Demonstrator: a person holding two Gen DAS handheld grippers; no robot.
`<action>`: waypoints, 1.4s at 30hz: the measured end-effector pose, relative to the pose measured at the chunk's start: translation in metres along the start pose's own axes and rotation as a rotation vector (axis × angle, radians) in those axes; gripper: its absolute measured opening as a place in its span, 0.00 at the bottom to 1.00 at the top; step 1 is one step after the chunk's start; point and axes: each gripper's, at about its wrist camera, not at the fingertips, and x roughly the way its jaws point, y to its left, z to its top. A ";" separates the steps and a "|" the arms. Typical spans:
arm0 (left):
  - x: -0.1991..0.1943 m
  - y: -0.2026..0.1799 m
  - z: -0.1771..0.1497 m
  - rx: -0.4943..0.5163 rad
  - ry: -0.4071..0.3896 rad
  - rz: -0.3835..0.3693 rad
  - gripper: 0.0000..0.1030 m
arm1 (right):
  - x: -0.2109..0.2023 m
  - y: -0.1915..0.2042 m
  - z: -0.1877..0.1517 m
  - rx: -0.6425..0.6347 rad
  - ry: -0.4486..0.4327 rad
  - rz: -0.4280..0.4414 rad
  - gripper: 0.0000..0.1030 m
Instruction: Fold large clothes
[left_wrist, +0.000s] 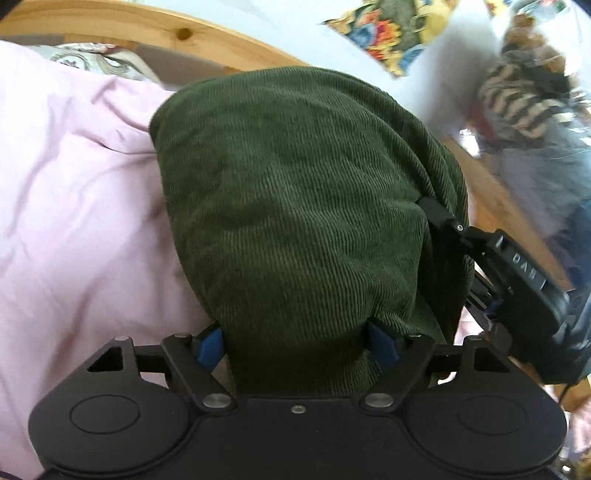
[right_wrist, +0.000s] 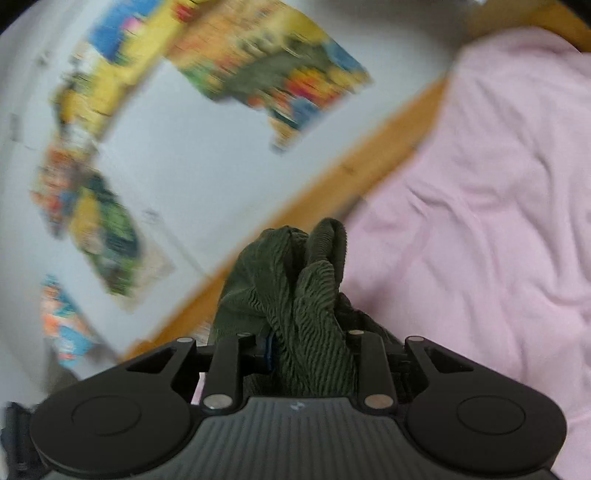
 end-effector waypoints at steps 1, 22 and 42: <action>0.006 0.002 0.002 0.003 0.012 0.020 0.78 | 0.005 -0.005 0.000 -0.015 0.014 -0.028 0.30; -0.037 -0.058 -0.032 -0.071 -0.116 0.205 0.99 | -0.156 0.025 -0.007 -0.450 -0.040 -0.098 1.00; -0.168 -0.124 -0.141 0.177 -0.347 0.303 0.99 | -0.277 0.078 -0.061 -0.518 -0.184 -0.146 1.00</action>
